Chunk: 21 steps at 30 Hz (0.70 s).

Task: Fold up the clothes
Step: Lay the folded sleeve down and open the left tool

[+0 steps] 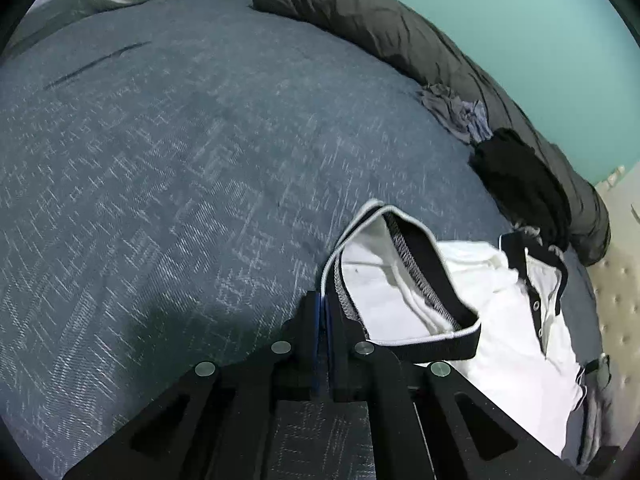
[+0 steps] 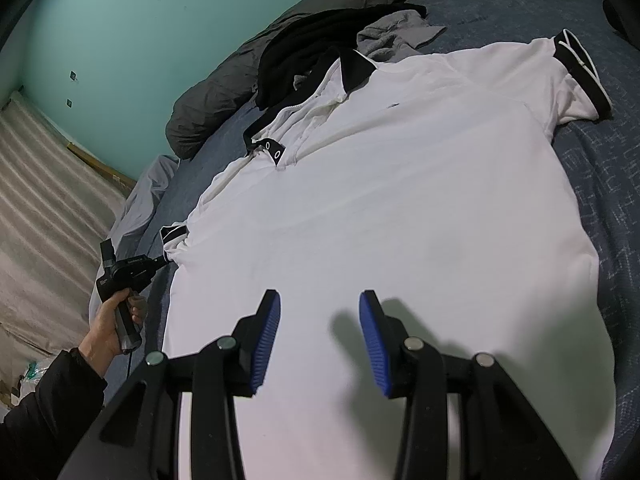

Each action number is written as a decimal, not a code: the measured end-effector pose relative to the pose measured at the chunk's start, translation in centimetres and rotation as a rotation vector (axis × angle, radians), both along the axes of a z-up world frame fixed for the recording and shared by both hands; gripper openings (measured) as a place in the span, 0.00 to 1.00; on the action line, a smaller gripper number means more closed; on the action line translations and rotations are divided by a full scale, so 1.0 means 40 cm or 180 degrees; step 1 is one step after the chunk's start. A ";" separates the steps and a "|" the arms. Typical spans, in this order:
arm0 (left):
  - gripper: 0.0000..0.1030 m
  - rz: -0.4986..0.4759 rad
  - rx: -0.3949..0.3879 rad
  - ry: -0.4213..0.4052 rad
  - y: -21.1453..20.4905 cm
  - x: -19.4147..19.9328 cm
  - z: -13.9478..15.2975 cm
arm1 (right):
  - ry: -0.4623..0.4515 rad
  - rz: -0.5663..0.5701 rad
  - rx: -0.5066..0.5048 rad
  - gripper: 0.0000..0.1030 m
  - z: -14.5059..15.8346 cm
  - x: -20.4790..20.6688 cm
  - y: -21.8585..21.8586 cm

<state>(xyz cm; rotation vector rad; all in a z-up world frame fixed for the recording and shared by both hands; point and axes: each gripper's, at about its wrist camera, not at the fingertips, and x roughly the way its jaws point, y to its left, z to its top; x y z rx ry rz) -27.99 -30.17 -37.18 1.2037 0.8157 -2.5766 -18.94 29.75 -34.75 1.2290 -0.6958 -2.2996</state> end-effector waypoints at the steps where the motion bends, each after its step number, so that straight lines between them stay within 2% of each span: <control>1: 0.06 -0.0006 -0.0009 0.0016 0.001 -0.006 0.008 | 0.0003 -0.0003 -0.0001 0.40 0.001 0.000 0.000; 3: 0.26 -0.0018 -0.0027 0.0047 0.003 -0.019 0.024 | 0.0006 -0.0004 -0.0005 0.40 0.001 0.000 0.001; 5: 0.36 -0.0030 -0.0045 0.0079 0.005 -0.032 0.040 | 0.0006 0.0001 -0.0004 0.40 0.000 0.001 -0.001; 8: 0.39 -0.0049 -0.0072 0.0126 0.008 -0.051 0.064 | 0.0001 0.0010 0.0009 0.40 -0.001 0.001 -0.005; 11: 0.47 -0.0072 -0.0108 0.0132 0.020 -0.082 0.081 | -0.0004 0.0012 0.0022 0.40 -0.002 0.001 -0.006; 16: 0.47 -0.0055 -0.0100 -0.0030 0.027 -0.133 0.058 | -0.0007 0.0007 0.0028 0.40 -0.003 0.000 -0.003; 18: 0.46 -0.0057 -0.0063 -0.0049 0.025 -0.143 0.047 | -0.0008 0.0005 0.0028 0.40 -0.003 -0.001 -0.002; 19: 0.42 -0.0064 -0.0032 -0.0048 0.022 -0.147 0.042 | -0.0009 0.0005 0.0028 0.40 -0.003 -0.002 -0.002; 21: 0.04 -0.0087 0.0006 -0.0065 0.021 -0.164 0.033 | -0.0014 0.0006 0.0027 0.40 -0.005 -0.003 -0.001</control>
